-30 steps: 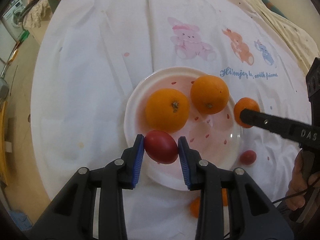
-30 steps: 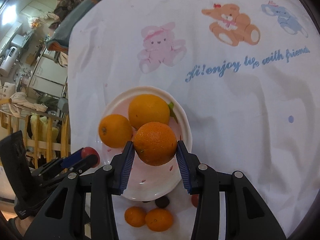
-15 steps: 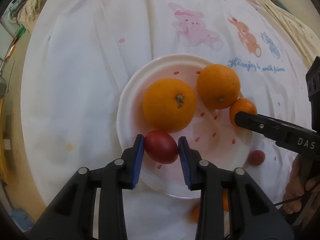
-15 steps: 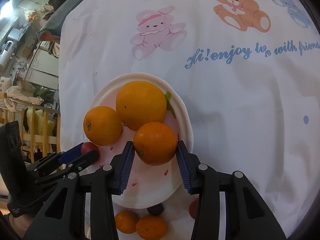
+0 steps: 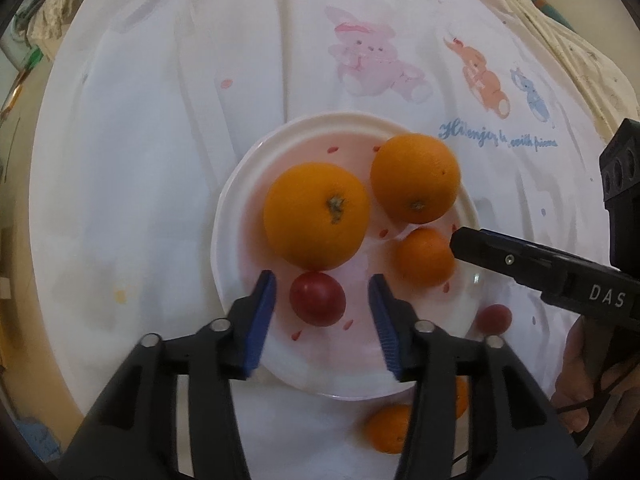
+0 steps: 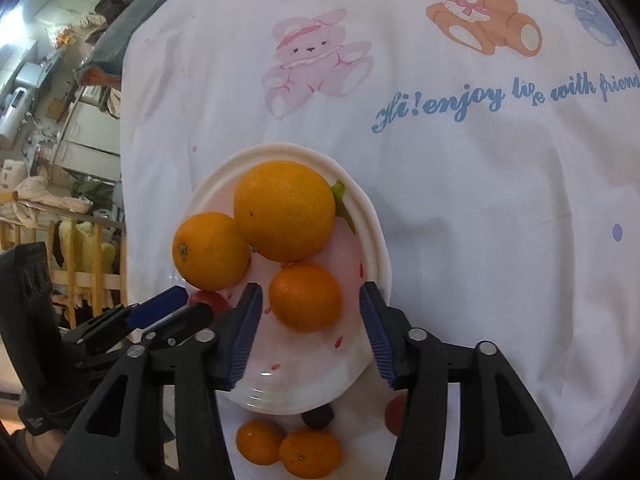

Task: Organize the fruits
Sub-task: 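Carry tomato and orange onto the pink plate and open both grippers, then move the left gripper to an orange in front of the plate and close it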

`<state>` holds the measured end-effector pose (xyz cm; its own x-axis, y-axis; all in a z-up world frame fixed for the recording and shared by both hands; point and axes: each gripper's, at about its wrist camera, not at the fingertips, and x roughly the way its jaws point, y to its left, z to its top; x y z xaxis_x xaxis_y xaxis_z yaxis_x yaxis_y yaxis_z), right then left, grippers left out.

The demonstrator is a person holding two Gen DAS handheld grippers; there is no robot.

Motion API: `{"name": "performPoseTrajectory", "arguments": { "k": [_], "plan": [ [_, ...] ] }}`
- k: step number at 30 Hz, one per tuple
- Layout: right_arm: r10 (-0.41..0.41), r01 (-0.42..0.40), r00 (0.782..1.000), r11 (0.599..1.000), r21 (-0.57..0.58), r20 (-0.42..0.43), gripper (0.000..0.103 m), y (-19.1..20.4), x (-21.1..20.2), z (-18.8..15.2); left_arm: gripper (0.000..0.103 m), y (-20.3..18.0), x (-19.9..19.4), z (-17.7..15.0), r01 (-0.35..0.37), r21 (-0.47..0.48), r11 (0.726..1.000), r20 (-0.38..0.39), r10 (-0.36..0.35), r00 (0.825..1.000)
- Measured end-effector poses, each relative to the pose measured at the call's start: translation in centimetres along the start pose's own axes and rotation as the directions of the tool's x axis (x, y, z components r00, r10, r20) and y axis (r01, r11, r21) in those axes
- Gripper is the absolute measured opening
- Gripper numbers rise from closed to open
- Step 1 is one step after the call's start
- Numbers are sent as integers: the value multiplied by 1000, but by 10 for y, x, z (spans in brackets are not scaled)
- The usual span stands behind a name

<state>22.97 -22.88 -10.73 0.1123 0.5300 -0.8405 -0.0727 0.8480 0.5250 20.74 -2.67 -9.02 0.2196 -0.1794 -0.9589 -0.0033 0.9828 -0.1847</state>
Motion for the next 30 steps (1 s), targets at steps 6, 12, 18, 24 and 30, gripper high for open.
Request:
{"name": "performPoseTrajectory", "arguments": {
  "k": [6, 12, 18, 24, 30],
  "plan": [
    [7, -7, 1000, 1000, 9, 25, 57, -1, -8, 2, 63, -3, -5, 0, -17, 15, 1000, 16, 16, 1000],
    [-35, 36, 997, 999, -17, 64, 68, 4, -18, 1, 72, -4, -12, -2, -17, 10, 1000, 32, 17, 999],
    [-67, 75, 991, 994, -73, 114, 73, 19, -33, -8, 74, 0, -18, -6, -12, -3, 1000, 49, 13, 999],
    [-79, 94, 986, 990, -102, 147, 75, 28, -48, -19, 74, 3, -29, -14, -20, -12, 1000, 76, 21, 997],
    [-76, 93, 981, 991, -91, 181, 77, 28, -67, -31, 74, 1, -44, -23, -30, 14, 999, 110, 28, 993]
  ]
}}
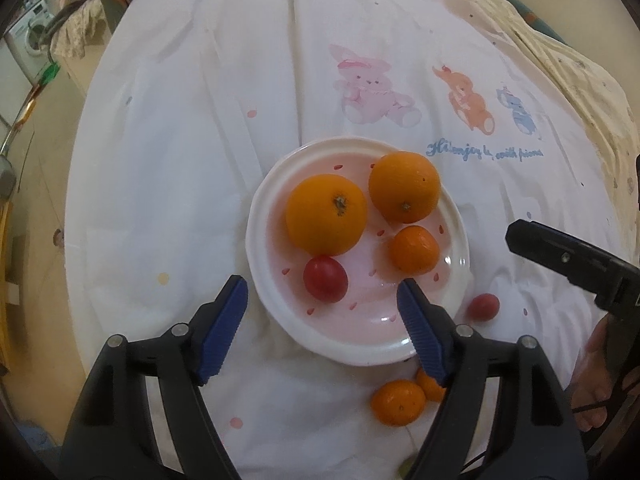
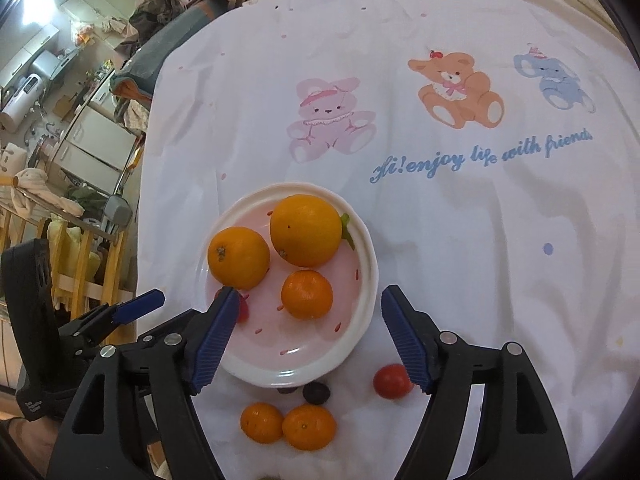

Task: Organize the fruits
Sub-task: 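Move the left gripper to an orange in front of the plate and close it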

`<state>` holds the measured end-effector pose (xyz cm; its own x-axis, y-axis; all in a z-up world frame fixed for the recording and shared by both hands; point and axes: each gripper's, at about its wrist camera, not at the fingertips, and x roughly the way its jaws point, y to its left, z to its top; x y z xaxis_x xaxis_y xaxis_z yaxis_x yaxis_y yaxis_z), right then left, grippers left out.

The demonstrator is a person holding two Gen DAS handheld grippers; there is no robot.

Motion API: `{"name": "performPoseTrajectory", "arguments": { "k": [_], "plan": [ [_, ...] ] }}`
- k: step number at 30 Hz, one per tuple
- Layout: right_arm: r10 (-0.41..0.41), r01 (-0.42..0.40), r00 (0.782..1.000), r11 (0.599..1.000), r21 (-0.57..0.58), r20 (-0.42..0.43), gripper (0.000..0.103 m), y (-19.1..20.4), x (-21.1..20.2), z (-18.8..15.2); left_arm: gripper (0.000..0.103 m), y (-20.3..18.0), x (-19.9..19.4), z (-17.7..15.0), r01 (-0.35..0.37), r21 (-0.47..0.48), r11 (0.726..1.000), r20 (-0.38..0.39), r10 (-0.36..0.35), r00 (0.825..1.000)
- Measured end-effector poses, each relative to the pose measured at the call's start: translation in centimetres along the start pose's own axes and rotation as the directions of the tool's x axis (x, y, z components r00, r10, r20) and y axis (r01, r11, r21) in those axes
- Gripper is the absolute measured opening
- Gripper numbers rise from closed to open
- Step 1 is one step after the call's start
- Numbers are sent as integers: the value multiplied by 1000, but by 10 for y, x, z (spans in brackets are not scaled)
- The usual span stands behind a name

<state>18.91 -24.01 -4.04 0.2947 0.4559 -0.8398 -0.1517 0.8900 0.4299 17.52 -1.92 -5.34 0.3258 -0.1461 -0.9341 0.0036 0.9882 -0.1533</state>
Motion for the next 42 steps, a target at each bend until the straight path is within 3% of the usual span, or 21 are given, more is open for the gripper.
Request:
{"name": "performPoseTrajectory", "arguments": {
  "k": [7, 24, 32, 42],
  "plan": [
    [3, -5, 999, 999, 47, 38, 79, -8, -25, -23, 74, -1, -14, -22, 44, -6, 999, -3, -44, 999],
    [-11, 1, 998, 989, 151, 69, 80, -24, -56, -75, 74, 5, -31, -61, 58, -32, 998, 17, -58, 998],
    [-16, 3, 999, 966, 257, 50, 80, -40, -51, -85, 74, 13, -21, -73, 65, -83, 994, -14, -66, 998],
    [-10, 1, 1000, 946, 325, 26, 80, -51, -42, -85, 68, -17, 11, -85, 95, -21, 995, -128, -97, 987]
  ]
}}
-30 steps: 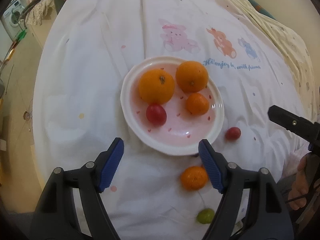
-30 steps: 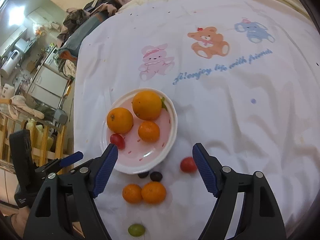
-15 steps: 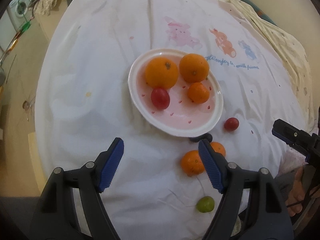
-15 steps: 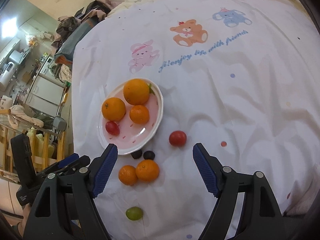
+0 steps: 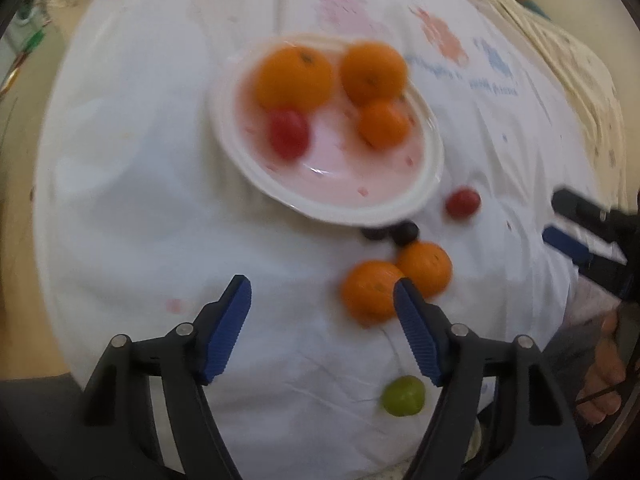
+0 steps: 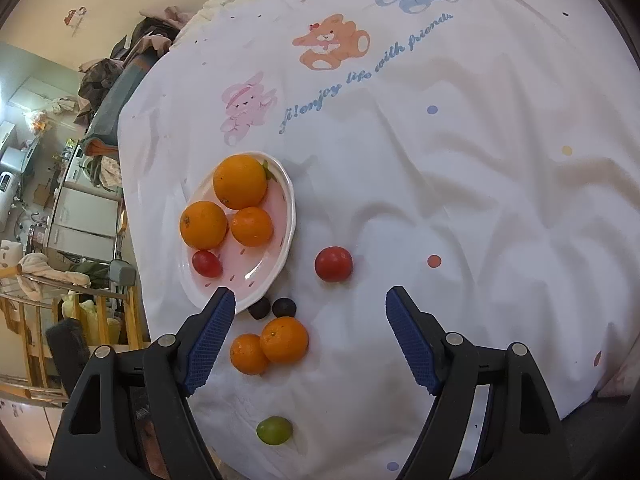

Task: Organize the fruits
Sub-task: 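Move the left gripper to an orange in front of the plate and close it, then close the right gripper on the red tomato while the left gripper holds the orange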

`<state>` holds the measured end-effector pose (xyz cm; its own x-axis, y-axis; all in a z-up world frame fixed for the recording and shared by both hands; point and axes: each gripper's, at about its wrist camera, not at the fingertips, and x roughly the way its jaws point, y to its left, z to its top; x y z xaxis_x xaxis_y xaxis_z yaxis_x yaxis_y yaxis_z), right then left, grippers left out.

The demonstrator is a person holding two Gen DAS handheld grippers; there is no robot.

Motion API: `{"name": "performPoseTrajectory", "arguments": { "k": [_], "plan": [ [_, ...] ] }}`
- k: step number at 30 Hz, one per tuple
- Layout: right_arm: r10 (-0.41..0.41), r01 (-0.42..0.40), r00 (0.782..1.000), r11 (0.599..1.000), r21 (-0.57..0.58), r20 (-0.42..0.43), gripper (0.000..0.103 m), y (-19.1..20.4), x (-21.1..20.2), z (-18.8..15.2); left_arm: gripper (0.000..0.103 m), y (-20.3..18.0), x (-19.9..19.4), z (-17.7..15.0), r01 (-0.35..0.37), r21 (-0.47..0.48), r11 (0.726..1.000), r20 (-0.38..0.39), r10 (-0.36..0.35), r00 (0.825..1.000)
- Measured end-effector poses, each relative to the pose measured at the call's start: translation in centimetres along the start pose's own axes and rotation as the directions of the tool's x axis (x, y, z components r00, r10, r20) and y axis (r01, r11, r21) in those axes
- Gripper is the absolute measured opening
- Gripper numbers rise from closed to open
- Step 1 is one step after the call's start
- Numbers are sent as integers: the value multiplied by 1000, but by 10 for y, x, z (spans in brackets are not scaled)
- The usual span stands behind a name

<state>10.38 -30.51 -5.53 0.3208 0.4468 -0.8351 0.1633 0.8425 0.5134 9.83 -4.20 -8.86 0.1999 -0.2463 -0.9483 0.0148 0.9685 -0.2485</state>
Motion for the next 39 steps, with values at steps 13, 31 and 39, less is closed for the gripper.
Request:
{"name": "performPoseTrajectory", "arguments": {
  "k": [13, 31, 39],
  "plan": [
    [-10, 11, 1000, 1000, 8, -7, 80, -5, 2, 2, 52, -33, 31, 0, 43, 52, 998, -84, -39, 996],
    [-55, 54, 998, 998, -16, -31, 81, -4, 12, 1, 38, -13, -22, -2, -19, 47, 999, 36, 17, 999],
    [-176, 160, 979, 975, -157, -99, 80, 14, 48, 9, 38, 19, -56, 12, -81, -49, 996, 160, 88, 983]
  ]
}}
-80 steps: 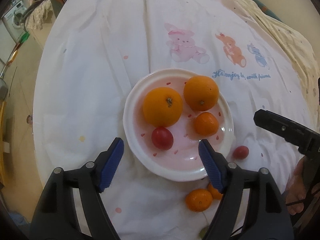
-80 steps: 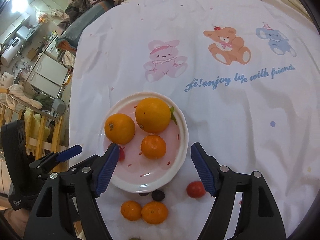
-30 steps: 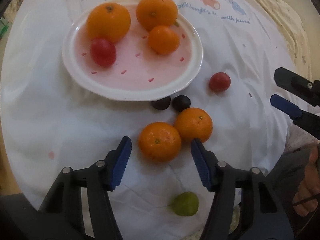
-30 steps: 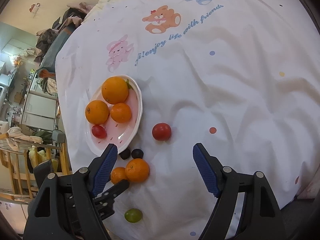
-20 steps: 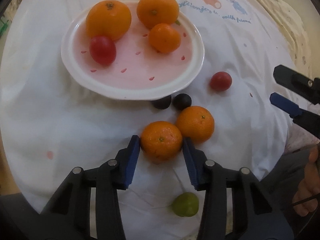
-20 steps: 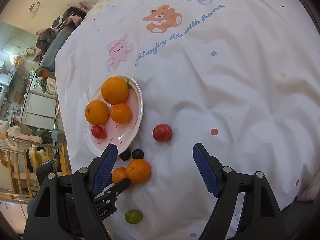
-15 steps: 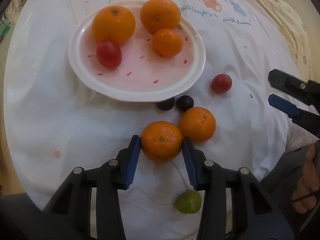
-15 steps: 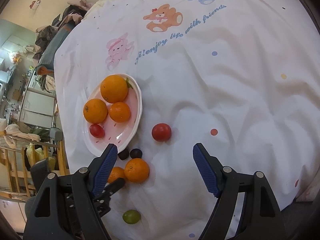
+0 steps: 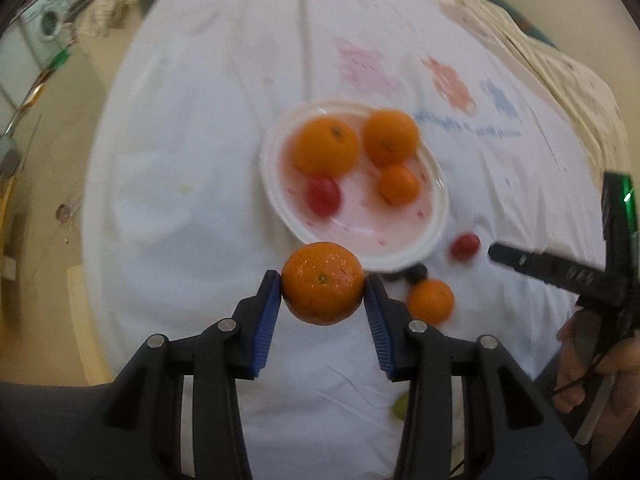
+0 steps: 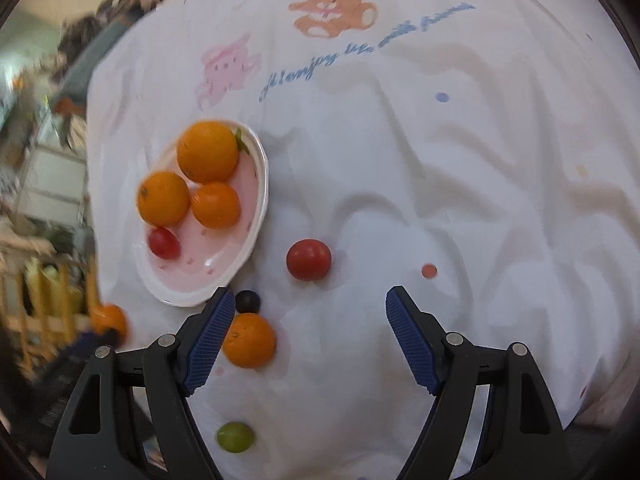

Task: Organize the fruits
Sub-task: 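Close the right gripper on the red tomato while the left gripper holds the orange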

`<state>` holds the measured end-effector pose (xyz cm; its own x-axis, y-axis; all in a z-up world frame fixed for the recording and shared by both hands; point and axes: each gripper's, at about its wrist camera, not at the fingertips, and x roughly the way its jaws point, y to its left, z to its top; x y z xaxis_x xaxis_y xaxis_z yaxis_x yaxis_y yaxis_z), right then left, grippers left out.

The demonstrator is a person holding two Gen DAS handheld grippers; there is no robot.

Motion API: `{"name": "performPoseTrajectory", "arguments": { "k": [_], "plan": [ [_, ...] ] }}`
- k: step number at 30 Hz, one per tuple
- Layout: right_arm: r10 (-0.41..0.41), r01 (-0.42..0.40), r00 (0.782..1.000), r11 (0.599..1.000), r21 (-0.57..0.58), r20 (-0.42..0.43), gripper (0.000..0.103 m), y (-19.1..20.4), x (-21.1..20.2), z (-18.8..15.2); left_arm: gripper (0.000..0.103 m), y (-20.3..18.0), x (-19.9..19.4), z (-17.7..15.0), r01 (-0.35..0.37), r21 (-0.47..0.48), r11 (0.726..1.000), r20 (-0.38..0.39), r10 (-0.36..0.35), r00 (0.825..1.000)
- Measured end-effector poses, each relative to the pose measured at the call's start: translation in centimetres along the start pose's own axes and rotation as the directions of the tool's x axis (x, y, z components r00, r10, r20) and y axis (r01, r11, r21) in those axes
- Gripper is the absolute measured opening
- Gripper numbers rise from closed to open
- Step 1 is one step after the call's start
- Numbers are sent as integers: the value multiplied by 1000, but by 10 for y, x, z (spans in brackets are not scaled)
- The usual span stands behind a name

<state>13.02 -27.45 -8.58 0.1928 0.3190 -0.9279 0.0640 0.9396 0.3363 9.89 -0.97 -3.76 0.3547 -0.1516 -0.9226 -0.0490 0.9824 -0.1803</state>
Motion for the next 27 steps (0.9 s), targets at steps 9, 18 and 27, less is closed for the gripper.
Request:
{"name": "performPoseTrajectory", "arguments": {
  "k": [9, 18, 27],
  "plan": [
    [-147, 140, 989, 964, -225, -16, 75, 32, 39, 8, 38, 18, 0, 8, 4, -86, 996, 9, -3, 1000],
    [-207, 195, 978, 929, -314, -6, 33, 39, 55, 6, 38, 18, 2, 8, 12, -91, 996, 1, -12, 1000],
    [-141, 140, 990, 964, -228, 13, 33, 20, 35, 11, 38, 18, 4, 7, -13, -86, 996, 11, 14, 1000]
  ]
}}
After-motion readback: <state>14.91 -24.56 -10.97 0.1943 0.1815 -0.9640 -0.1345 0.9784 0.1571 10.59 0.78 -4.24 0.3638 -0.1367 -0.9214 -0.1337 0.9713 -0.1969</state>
